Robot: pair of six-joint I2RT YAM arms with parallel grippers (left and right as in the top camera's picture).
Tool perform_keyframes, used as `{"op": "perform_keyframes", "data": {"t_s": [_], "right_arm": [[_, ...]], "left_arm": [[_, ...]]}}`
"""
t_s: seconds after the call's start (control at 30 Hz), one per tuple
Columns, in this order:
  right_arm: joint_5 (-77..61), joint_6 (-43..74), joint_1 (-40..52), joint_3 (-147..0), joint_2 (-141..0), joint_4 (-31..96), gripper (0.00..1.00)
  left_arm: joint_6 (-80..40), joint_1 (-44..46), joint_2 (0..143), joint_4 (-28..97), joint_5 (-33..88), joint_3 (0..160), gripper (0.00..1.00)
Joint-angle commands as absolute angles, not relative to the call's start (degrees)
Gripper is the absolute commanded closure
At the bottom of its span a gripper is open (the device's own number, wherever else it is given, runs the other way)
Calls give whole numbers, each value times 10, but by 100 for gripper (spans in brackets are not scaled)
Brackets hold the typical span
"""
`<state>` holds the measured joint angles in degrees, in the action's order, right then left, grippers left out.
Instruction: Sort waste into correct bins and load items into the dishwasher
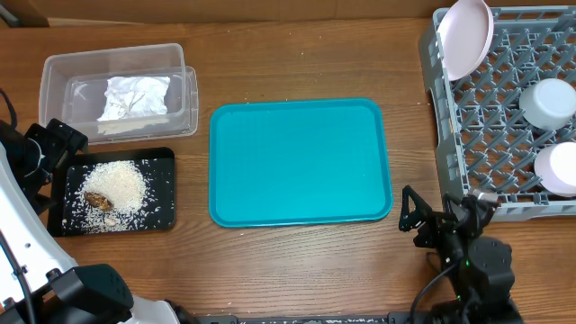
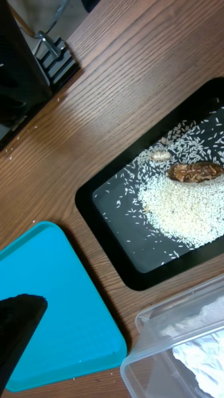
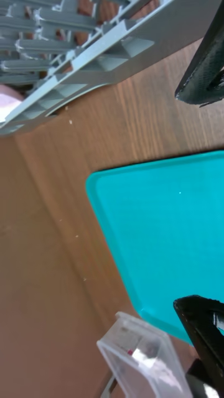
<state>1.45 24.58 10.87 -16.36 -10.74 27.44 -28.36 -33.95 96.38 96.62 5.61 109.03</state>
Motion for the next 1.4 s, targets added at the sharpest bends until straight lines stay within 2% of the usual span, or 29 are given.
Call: {"op": "perform_keyframes", "data": {"t_s": [0.0,0.17,0.37,0.63,0.87,1.1,1.37], "right_arm": [[12,237,104,-141,-56,269,0],[13,237,99,-102,-17,244,0],[12,235,97,-42,-1,137,0],[35,215,88,-38,-1,94,0],[38,185,88,-4,-1,-29,0],[37,162,88,-5,-1,-31,0],[50,137,88,-5,-1,44,0]], "left_arm": [[-287,-339,962,966,58,1088,0],[-287,-340,962,966,58,1088,0],[-287,-340,962,966,58,1088,0],[-287,-338,962,966,58,1088,0],[-287,-338,962,966,58,1088,0],[-287,-338,962,966,58,1088,0],[-287,-338,962,966,58,1088,0]]}}
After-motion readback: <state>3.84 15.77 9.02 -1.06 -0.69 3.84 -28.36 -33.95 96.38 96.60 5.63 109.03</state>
